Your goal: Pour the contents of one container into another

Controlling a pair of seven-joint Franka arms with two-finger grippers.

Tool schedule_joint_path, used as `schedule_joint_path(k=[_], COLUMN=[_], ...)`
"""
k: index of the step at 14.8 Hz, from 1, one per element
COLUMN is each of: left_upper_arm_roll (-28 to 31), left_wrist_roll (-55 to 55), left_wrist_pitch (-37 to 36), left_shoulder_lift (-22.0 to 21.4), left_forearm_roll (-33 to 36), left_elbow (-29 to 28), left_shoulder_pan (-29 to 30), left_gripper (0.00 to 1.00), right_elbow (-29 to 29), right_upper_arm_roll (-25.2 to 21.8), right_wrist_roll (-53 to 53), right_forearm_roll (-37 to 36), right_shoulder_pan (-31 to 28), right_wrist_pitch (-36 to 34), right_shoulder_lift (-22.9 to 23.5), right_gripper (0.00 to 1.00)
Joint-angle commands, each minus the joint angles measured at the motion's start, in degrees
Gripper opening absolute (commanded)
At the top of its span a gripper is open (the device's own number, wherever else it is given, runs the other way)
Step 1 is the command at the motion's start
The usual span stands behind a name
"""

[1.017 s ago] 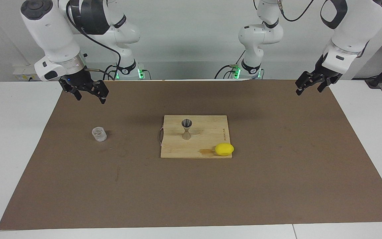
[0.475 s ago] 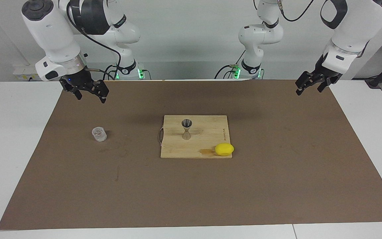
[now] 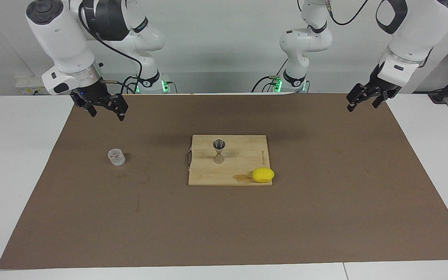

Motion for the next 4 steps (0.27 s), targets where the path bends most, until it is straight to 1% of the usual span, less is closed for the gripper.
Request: schedule_joint_path(k=[1, 4], left_upper_arm_roll=[0.3, 0.3], left_wrist_roll=[-0.2, -0.2], left_wrist_pitch=[-0.4, -0.4], left_shoulder_lift=[-0.5, -0.5], left_forearm_roll=[-0.5, -0.5], left_elbow=[-0.4, -0.3], left_shoulder_pan=[-0.1, -0.1], left_gripper=[1.00, 1.00], right_elbow=[-1.8, -1.8], right_upper_arm_roll=[0.1, 0.1], right_wrist_roll=[-1.7, -1.7], right_forearm_roll=[1.4, 1.4], right_shoulder_pan=[-0.2, 0.0], right_wrist_pitch=[0.9, 0.9], right_shoulder_lift=[-1.6, -1.6], right_gripper=[1.00, 1.00])
